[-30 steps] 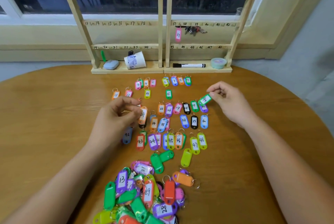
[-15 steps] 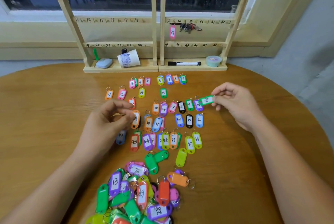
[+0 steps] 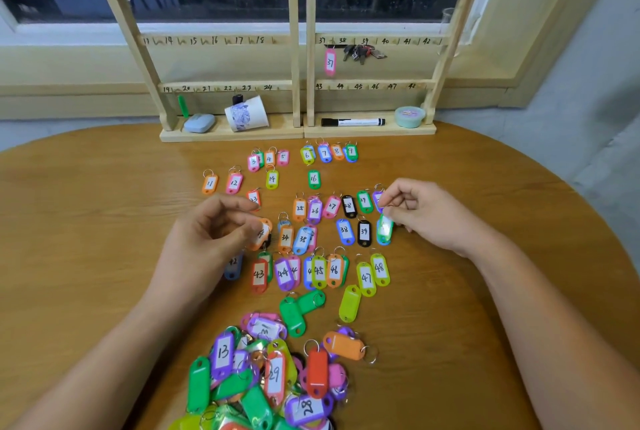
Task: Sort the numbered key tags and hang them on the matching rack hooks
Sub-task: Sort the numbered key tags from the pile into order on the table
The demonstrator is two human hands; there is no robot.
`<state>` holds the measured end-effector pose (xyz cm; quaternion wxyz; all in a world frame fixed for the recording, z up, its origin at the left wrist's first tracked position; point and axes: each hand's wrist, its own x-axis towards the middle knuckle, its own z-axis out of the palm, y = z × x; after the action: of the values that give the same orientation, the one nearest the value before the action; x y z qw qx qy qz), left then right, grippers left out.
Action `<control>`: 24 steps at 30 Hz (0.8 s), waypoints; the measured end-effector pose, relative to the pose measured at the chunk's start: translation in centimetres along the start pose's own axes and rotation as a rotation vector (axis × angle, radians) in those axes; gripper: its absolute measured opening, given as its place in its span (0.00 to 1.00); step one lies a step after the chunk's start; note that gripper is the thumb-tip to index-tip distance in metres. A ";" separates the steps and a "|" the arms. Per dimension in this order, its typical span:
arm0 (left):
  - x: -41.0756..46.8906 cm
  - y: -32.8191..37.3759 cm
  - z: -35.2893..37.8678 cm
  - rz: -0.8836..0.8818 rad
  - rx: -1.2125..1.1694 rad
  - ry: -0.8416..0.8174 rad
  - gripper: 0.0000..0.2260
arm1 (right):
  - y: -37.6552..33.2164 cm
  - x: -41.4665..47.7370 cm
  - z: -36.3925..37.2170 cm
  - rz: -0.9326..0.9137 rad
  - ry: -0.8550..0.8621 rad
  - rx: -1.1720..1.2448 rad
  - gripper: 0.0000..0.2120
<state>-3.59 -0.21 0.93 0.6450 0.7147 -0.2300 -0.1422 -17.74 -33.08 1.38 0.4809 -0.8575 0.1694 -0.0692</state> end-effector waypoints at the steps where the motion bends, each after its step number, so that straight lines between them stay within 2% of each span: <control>1: 0.0 0.0 0.0 0.000 -0.006 -0.001 0.10 | 0.2 0.1 0.1 -0.009 0.007 0.005 0.07; 6: 0.0 0.0 -0.1 -0.016 -0.036 0.018 0.11 | 0.9 0.3 0.1 -0.056 0.020 -0.061 0.09; 11: 0.0 0.2 -0.1 -0.079 -0.114 0.035 0.12 | 0.8 0.2 0.2 -0.081 0.002 -0.030 0.10; 18: 0.3 0.2 -0.3 -0.110 -0.122 0.062 0.10 | 1.1 0.2 1.5 -0.099 0.248 0.115 0.04; 24: 3.0 1.8 -1.7 -0.122 0.044 0.109 0.08 | 1.4 0.3 1.7 -0.122 0.286 0.123 0.04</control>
<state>-0.48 -0.43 3.19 0.6308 0.7482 -0.1534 -0.1370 -17.31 -32.48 -0.73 0.4984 -0.8165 0.1792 -0.2299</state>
